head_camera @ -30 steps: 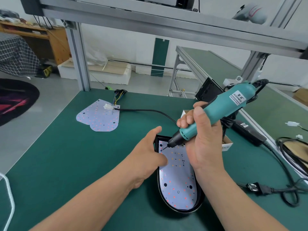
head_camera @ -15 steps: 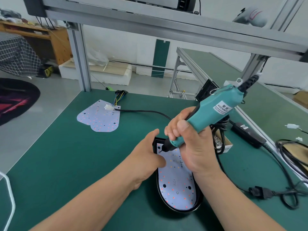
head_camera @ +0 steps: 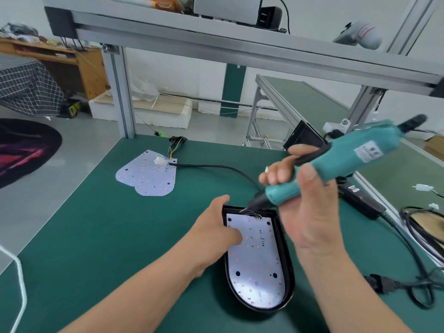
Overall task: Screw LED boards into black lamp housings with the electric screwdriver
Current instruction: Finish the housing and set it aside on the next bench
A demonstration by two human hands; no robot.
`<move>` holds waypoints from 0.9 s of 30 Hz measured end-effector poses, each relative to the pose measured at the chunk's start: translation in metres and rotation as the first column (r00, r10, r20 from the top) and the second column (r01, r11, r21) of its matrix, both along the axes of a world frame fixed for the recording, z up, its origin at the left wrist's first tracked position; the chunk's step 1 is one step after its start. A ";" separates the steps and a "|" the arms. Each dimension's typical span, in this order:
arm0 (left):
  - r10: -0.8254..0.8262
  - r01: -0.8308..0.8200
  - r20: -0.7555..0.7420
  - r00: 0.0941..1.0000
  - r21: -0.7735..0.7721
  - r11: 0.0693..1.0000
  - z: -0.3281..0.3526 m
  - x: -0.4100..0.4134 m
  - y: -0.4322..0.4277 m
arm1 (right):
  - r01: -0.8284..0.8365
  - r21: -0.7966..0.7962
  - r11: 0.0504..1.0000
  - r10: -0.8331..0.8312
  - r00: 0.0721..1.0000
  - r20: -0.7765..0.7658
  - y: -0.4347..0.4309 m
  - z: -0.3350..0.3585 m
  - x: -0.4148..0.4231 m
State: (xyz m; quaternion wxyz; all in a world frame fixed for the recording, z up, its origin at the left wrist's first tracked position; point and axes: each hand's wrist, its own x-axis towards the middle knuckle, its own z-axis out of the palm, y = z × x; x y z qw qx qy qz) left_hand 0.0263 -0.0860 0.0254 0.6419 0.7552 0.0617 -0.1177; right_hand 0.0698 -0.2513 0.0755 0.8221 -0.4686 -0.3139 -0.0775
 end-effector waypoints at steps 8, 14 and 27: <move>-0.012 0.005 0.080 0.997 0.095 0.995 -0.005 0.009 0.008 | 0.349 -0.240 0.906 -0.415 0.843 -0.342 -0.078 0.008 0.033; 0.059 -0.071 0.142 0.988 0.082 0.994 -0.004 0.016 0.014 | 0.351 -0.623 0.699 -0.642 0.692 -0.331 -0.152 -0.010 0.046; 0.048 -0.030 0.164 0.985 -0.114 0.993 -0.004 0.018 0.019 | 0.166 -0.942 -0.291 -0.683 0.653 0.326 -0.192 -0.035 0.045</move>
